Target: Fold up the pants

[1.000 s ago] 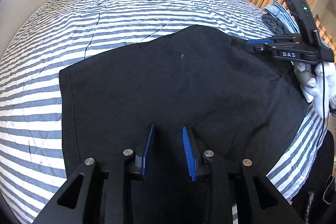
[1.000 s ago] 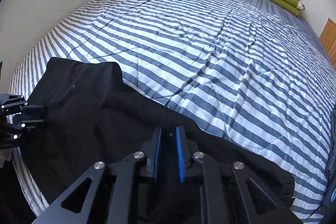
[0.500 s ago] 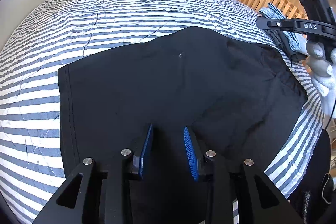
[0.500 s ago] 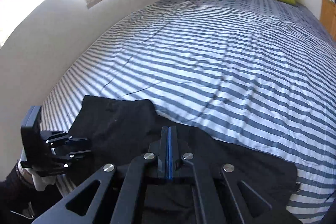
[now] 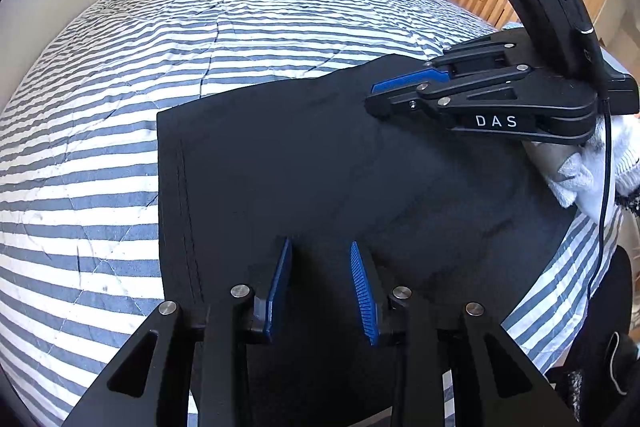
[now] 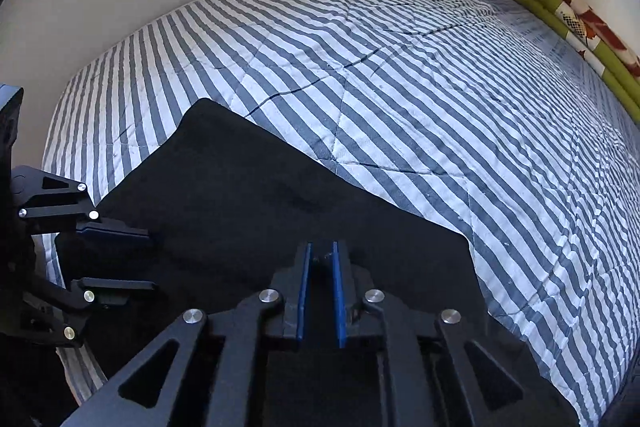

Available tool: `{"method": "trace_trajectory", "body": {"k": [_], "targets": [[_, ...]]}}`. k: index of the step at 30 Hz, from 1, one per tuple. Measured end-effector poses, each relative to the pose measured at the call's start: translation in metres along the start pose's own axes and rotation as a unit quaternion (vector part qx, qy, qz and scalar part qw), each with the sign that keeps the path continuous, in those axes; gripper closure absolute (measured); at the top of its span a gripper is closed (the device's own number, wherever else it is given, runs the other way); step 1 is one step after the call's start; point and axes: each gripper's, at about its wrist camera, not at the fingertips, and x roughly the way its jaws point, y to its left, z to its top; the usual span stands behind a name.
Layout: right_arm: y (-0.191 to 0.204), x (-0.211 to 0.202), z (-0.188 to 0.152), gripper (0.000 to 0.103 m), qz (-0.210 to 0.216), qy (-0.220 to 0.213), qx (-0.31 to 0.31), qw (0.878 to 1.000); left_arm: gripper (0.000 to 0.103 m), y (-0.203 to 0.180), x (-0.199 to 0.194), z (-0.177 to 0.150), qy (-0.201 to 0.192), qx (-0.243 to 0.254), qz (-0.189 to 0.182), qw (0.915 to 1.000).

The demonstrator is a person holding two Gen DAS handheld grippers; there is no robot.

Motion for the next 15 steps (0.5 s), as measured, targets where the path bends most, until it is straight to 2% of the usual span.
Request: {"method": "trace_trajectory", "body": {"k": [2,8,9,12,15], "targets": [[0.001,0.000,-0.001,0.082,-0.014,0.002,-0.012,1.000,0.070,0.001,-0.002,-0.001,0.000,0.000,-0.002,1.0000],[0.001,0.012,0.000,0.082,-0.016,0.018,-0.018,1.000,0.070,0.000,-0.003,-0.002,0.000,0.001,-0.003,1.0000],[0.003,0.015,0.000,0.084,-0.016,0.020,-0.018,1.000,0.070,0.000,-0.003,-0.002,0.000,0.001,-0.002,1.0000],[0.003,0.017,-0.001,0.102,-0.001,0.022,-0.009,1.000,0.070,0.001,0.000,0.001,0.001,-0.003,-0.005,1.0000],[0.001,0.010,-0.002,0.102,0.006,0.018,0.009,1.000,0.070,0.001,0.002,0.004,0.002,-0.007,-0.005,1.0000]]}}
